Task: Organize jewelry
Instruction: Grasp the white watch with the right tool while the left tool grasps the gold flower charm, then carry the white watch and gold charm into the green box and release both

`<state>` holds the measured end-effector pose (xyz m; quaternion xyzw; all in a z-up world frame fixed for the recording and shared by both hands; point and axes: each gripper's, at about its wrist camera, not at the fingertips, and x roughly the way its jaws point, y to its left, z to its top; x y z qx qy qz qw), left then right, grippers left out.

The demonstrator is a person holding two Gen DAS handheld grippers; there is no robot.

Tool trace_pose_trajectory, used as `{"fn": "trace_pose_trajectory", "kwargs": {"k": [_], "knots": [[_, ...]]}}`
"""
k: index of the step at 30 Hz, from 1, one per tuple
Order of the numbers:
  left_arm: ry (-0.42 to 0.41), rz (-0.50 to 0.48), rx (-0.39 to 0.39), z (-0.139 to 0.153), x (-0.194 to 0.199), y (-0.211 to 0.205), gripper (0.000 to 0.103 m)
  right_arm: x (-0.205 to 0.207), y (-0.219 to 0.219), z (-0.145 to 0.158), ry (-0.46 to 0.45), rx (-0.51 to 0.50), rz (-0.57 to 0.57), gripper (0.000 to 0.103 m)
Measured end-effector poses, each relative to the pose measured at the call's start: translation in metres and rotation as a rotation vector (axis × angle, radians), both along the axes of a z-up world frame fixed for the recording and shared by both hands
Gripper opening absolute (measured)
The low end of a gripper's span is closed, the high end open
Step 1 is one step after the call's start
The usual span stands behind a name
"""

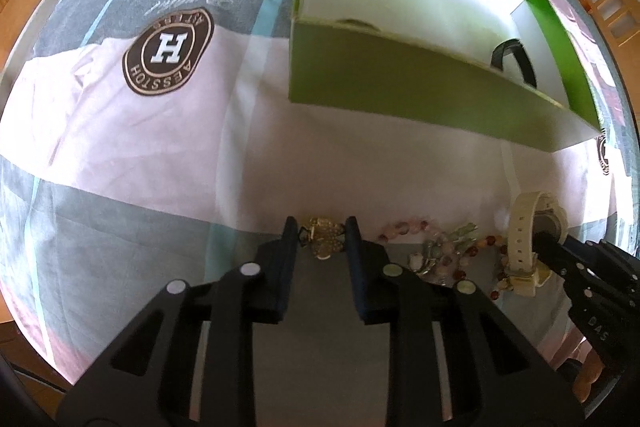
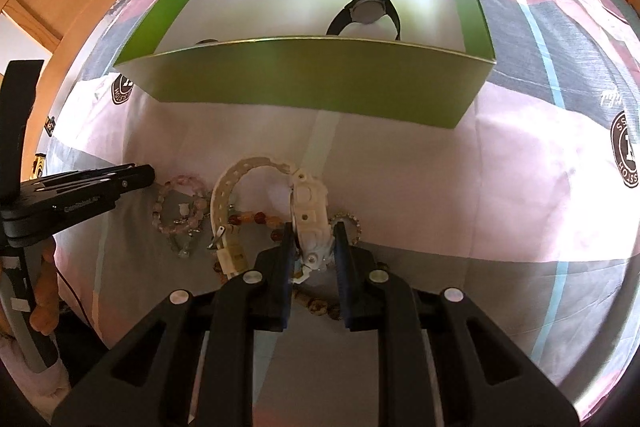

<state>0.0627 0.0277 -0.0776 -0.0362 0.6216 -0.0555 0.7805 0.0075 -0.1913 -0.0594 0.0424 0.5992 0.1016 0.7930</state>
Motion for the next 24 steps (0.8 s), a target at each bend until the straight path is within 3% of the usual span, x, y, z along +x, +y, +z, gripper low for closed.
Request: {"fn": "trace_pose_trajectory", "kwargs": {"k": [10, 13, 19, 24], "knots": [[-0.139, 0.000, -0.073, 0.039, -0.003, -0.001, 0.024, -0.001, -0.006, 0.013, -0.063, 0.029, -0.002, 0.019], [-0.192, -0.005, -0.114, 0.053, -0.001, -0.001, 0.024, -0.001, -0.009, 0.025, -0.117, 0.058, -0.005, 0.019], [-0.225, 0.018, -0.173, 0.067, 0.016, -0.007, 0.024, 0.005, -0.022, 0.050, -0.230, 0.115, -0.052, 0.019], [-0.273, 0.045, -0.189, 0.078, 0.032, -0.012, 0.024, 0.021, -0.030, 0.062, -0.324, 0.142, -0.108, 0.019]]}}
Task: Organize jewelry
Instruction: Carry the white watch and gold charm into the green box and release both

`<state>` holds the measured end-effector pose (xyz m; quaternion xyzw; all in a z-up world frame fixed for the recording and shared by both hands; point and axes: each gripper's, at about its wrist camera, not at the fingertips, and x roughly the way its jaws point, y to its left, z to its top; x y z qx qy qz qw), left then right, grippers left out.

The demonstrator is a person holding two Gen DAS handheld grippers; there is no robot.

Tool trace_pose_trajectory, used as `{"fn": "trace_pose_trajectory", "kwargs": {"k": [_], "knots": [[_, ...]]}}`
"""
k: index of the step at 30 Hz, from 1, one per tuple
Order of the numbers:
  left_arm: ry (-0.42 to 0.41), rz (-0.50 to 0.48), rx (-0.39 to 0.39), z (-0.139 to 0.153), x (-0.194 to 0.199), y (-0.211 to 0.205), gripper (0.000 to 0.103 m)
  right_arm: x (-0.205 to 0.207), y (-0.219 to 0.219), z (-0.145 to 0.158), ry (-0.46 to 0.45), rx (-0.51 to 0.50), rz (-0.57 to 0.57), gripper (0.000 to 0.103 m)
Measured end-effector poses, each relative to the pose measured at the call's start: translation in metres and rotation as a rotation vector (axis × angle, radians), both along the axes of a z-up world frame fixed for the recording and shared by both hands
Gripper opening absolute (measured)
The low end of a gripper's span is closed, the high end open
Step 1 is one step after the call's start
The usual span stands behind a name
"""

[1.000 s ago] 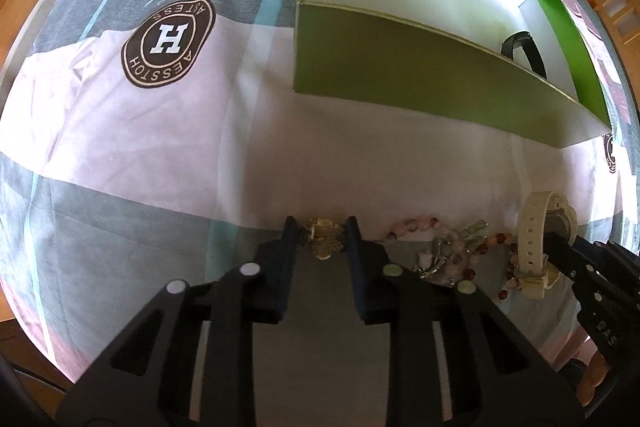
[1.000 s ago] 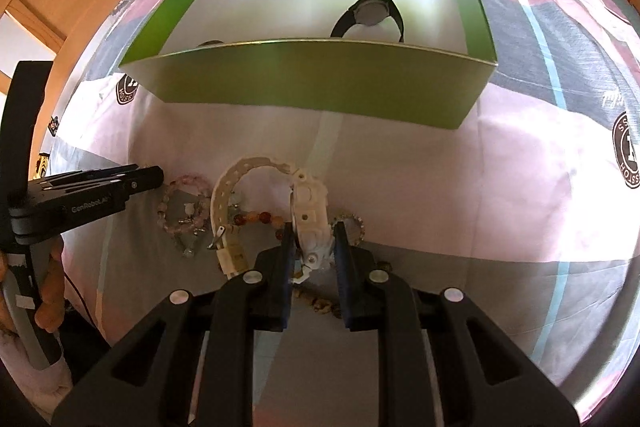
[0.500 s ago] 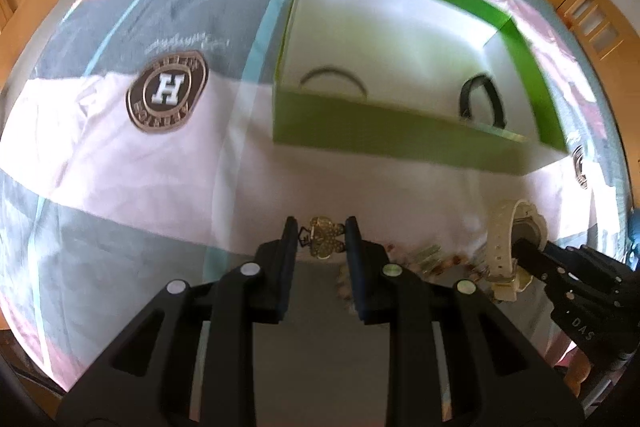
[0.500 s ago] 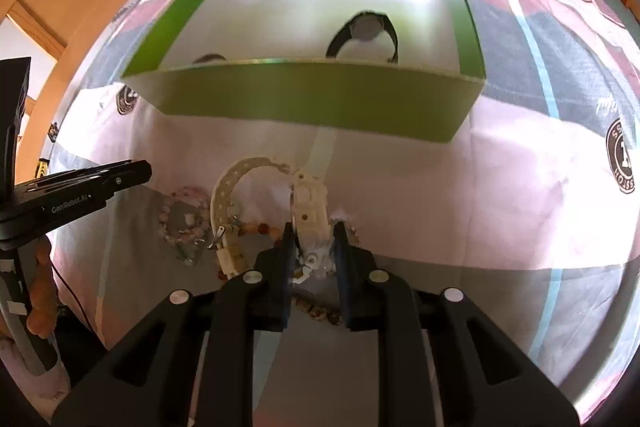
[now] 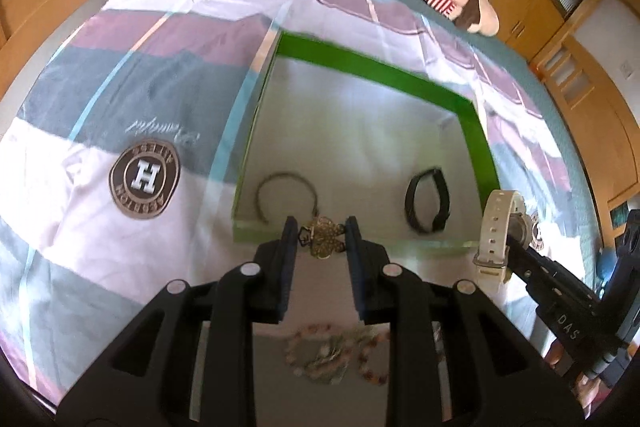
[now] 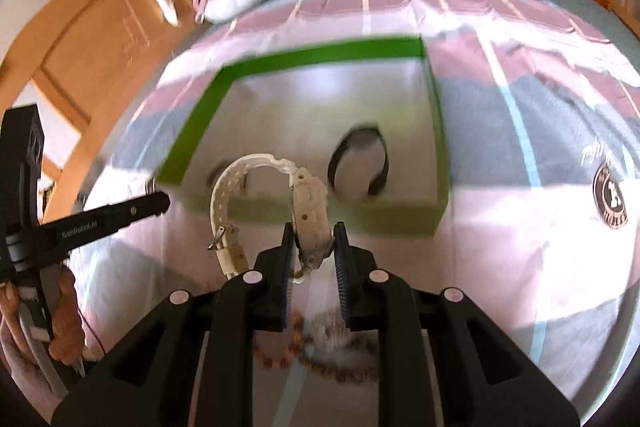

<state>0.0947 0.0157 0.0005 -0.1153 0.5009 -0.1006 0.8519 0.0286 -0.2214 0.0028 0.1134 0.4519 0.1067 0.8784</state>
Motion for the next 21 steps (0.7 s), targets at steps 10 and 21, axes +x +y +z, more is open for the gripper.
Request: {"fn": "trace_pose_trajectory", "kwargs": {"k": [10, 21], "knots": [[0.044, 0.048, 0.000, -0.029, 0.030, 0.002, 0.024, 0.036, -0.005, -0.017, 0.000, -0.013, -0.088, 0.019], [0.034, 0.041, 0.012, -0.030, 0.027, -0.002, 0.024, 0.036, -0.006, -0.016, -0.024, -0.031, -0.115, 0.031]]}}
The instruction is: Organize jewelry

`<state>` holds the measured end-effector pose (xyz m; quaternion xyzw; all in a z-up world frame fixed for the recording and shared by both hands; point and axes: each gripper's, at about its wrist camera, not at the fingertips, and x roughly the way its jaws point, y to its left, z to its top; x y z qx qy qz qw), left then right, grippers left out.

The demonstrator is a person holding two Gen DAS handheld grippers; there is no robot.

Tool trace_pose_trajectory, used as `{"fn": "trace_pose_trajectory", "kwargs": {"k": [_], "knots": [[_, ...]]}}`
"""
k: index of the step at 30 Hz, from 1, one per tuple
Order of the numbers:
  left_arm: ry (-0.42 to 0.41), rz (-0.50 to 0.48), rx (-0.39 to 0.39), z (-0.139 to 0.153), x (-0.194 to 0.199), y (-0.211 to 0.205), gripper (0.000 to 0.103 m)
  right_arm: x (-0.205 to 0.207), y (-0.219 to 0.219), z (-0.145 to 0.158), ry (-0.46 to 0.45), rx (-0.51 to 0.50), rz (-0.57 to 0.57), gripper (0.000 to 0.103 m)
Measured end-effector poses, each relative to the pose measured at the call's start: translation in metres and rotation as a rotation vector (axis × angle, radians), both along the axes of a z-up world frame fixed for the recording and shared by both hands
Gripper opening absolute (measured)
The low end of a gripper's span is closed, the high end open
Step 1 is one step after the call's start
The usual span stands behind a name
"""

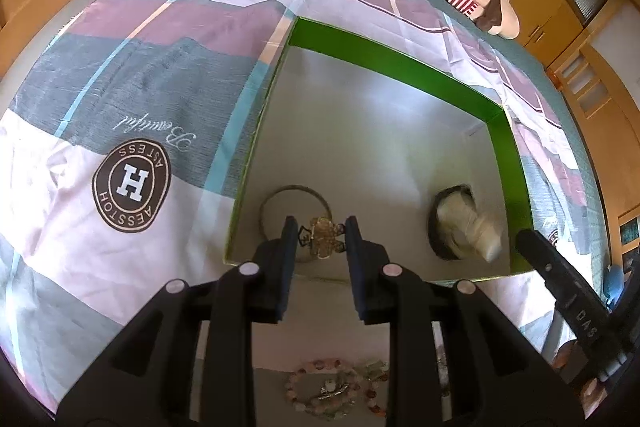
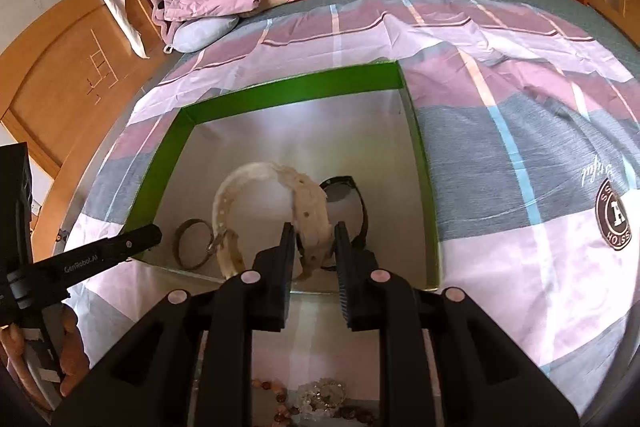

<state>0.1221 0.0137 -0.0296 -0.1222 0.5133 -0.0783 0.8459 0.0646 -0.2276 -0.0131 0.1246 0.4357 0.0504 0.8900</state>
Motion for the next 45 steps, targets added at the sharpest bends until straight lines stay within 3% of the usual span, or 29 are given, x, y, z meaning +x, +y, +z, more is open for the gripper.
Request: {"fn": "trace_pose_trajectory", "kwargs": {"k": [1, 7, 13, 16, 20, 22, 27, 32, 36, 39, 41, 45], "knots": [[-0.002, 0.000, 0.001, 0.000, 0.000, 0.000, 0.024, -0.001, -0.002, 0.002, -0.008, 0.010, -0.009, 0.035], [-0.005, -0.026, -0.013, 0.009, -0.008, -0.004, 0.024, -0.005, -0.005, 0.008, -0.012, 0.043, 0.004, 0.035], [0.003, -0.073, -0.010, 0.019, -0.027, -0.009, 0.024, -0.022, 0.007, 0.020, -0.009, 0.056, 0.083, 0.035], [0.036, -0.106, 0.000, 0.019, -0.046, -0.008, 0.024, -0.036, 0.016, 0.018, 0.054, 0.058, 0.158, 0.035], [0.135, -0.166, 0.057, -0.001, -0.065, -0.014, 0.026, -0.043, 0.031, -0.003, 0.182, -0.047, 0.208, 0.035], [0.192, -0.179, 0.084, -0.016, -0.069, -0.016, 0.032, -0.043, 0.029, -0.018, 0.245, -0.056, 0.182, 0.035], [0.292, -0.173, 0.132, -0.041, -0.069, -0.014, 0.033, -0.048, 0.016, -0.042, 0.351, -0.071, 0.126, 0.035], [0.299, -0.170, 0.141, -0.043, -0.070, -0.015, 0.040, -0.047, 0.026, -0.061, 0.434, 0.028, 0.206, 0.035], [0.292, -0.173, 0.150, -0.041, -0.071, -0.014, 0.043, -0.048, 0.028, -0.040, 0.316, 0.235, 0.262, 0.035], [0.306, -0.176, 0.171, -0.045, -0.069, -0.014, 0.045, -0.050, 0.024, -0.025, 0.243, 0.114, 0.222, 0.035], [0.313, -0.176, 0.181, -0.049, -0.068, -0.017, 0.045, -0.049, 0.026, -0.034, 0.289, 0.030, 0.214, 0.035], [0.328, -0.176, 0.202, -0.055, -0.066, -0.021, 0.044, -0.042, 0.034, -0.062, 0.379, -0.022, 0.199, 0.035]]}}
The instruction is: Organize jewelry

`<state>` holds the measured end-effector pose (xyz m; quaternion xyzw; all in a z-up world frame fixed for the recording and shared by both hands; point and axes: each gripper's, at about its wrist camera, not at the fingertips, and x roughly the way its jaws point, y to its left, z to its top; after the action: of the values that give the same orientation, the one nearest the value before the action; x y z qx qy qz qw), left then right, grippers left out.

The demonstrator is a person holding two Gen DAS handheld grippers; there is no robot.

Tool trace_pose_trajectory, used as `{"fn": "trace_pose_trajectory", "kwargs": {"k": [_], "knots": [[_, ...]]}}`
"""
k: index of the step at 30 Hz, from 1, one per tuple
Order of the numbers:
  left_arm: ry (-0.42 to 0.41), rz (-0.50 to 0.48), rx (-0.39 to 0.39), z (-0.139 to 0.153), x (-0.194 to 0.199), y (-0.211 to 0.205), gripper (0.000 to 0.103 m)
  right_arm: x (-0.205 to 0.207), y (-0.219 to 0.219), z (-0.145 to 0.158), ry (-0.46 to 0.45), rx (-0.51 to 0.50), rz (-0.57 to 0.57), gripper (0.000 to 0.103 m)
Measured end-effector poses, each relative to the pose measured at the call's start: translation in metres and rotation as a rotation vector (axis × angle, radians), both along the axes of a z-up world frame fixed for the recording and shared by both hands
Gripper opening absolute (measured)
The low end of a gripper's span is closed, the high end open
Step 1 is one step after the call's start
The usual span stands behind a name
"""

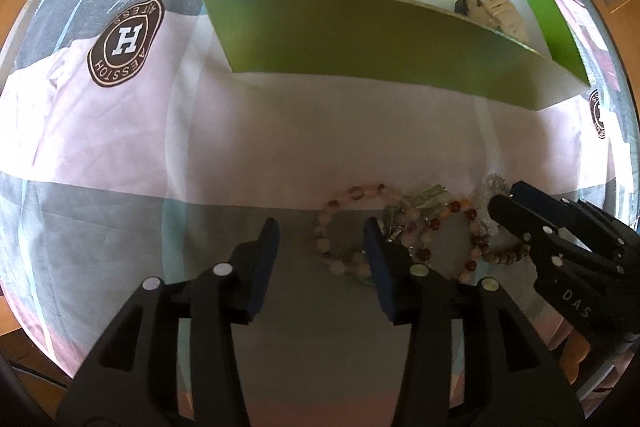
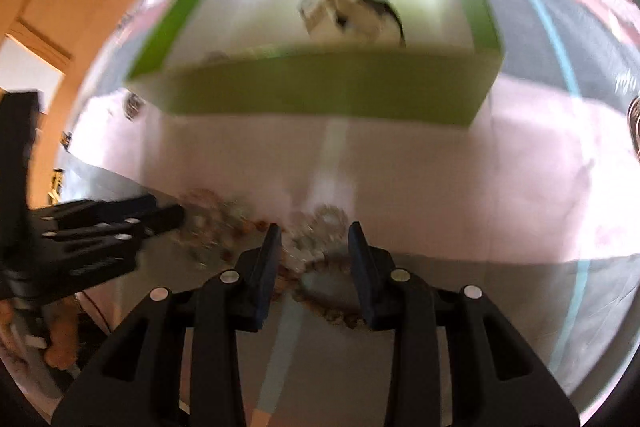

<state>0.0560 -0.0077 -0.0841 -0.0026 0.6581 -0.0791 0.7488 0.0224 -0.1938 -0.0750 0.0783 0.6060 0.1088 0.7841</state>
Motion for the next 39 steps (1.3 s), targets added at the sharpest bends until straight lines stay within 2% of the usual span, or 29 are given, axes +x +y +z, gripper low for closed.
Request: {"fn": "trace_pose_trajectory", "kwargs": {"k": [3, 5, 6, 9, 15, 17, 20, 23, 25, 28, 30, 32, 34, 39], "knots": [[0.006, 0.001, 0.011, -0.003, 0.000, -0.004, 0.044, 0.001, 0.006, -0.005, -0.009, -0.008, 0.006, 0.035], [0.006, 0.004, 0.009, -0.003, 0.001, -0.003, 0.044, 0.001, 0.010, -0.005, -0.016, -0.029, 0.004, 0.022], [0.005, 0.009, 0.008, -0.002, 0.001, -0.002, 0.044, 0.001, 0.008, -0.004, -0.021, -0.034, 0.000, 0.021], [0.004, 0.028, 0.005, -0.002, 0.001, 0.004, 0.043, 0.003, -0.002, 0.006, -0.068, -0.027, -0.057, 0.021], [0.012, 0.042, 0.006, -0.002, 0.005, 0.012, 0.039, -0.003, -0.032, 0.030, -0.158, 0.072, -0.130, 0.021], [0.010, 0.039, 0.013, -0.002, 0.005, 0.011, 0.039, -0.001, -0.032, 0.030, -0.140, 0.095, -0.116, 0.021], [0.010, 0.037, 0.012, -0.004, 0.005, 0.013, 0.039, 0.001, -0.034, 0.017, -0.050, 0.158, -0.107, 0.021], [0.009, 0.037, 0.010, -0.005, 0.004, 0.014, 0.041, 0.002, -0.026, 0.004, 0.012, 0.129, -0.091, 0.021], [0.009, 0.036, 0.006, -0.006, 0.005, 0.014, 0.041, 0.002, -0.022, 0.001, 0.024, 0.121, -0.093, 0.024], [0.010, 0.033, 0.006, -0.004, 0.003, 0.014, 0.041, -0.001, -0.030, 0.006, 0.012, 0.137, -0.117, 0.035], [0.007, 0.029, 0.013, -0.005, 0.003, 0.014, 0.041, 0.000, -0.035, 0.008, 0.002, 0.134, -0.136, 0.035], [0.000, 0.028, 0.032, -0.002, -0.002, 0.010, 0.033, 0.001, -0.035, 0.005, 0.003, 0.125, -0.151, 0.035], [-0.017, 0.041, 0.050, -0.002, -0.001, 0.010, 0.012, 0.001, -0.037, 0.003, 0.012, 0.122, -0.157, 0.035], [-0.025, 0.081, 0.020, 0.002, 0.003, 0.020, 0.008, -0.001, -0.036, 0.006, 0.005, 0.105, -0.149, 0.035]]}}
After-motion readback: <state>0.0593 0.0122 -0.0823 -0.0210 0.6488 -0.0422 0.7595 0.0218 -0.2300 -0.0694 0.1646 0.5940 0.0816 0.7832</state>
